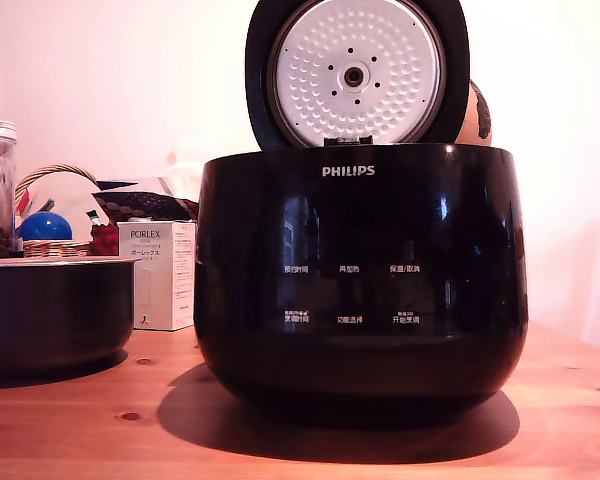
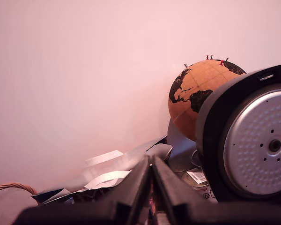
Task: Pick up the metallic pot next to the rice cooker
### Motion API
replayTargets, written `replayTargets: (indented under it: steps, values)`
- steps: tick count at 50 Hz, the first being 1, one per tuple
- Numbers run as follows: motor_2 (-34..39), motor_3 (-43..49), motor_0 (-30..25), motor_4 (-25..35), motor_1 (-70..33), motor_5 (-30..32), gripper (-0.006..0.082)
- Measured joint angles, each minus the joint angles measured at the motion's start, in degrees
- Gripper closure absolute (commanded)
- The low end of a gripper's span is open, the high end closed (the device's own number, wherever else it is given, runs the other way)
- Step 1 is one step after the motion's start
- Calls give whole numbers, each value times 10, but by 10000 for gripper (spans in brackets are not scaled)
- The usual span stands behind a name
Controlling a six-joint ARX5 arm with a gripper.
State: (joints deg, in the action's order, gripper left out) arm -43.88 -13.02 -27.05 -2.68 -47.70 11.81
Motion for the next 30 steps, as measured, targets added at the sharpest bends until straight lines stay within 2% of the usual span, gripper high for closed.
replayTargets:
  steps: [4,5,11,19,20,22,23,26,27,29,30]
  values:
    - [1,-22,15,-40,0,4,791]
    - [1,-28,20,-76,0,4,791]
    - [1,-46,58,-107,0,4,791]
    - [1,-49,82,-108,0,8,791]
    - [1,-47,85,-107,0,28,791]
    - [1,-40,92,-102,0,30,791]
    - [1,-35,96,-97,0,56,791]
    - [1,-12,108,-85,0,56,791]
    - [1,-2,111,-80,0,82,791]
    - [1,24,117,-71,0,83,791]
    - [0,36,120,-65,0,113,791]
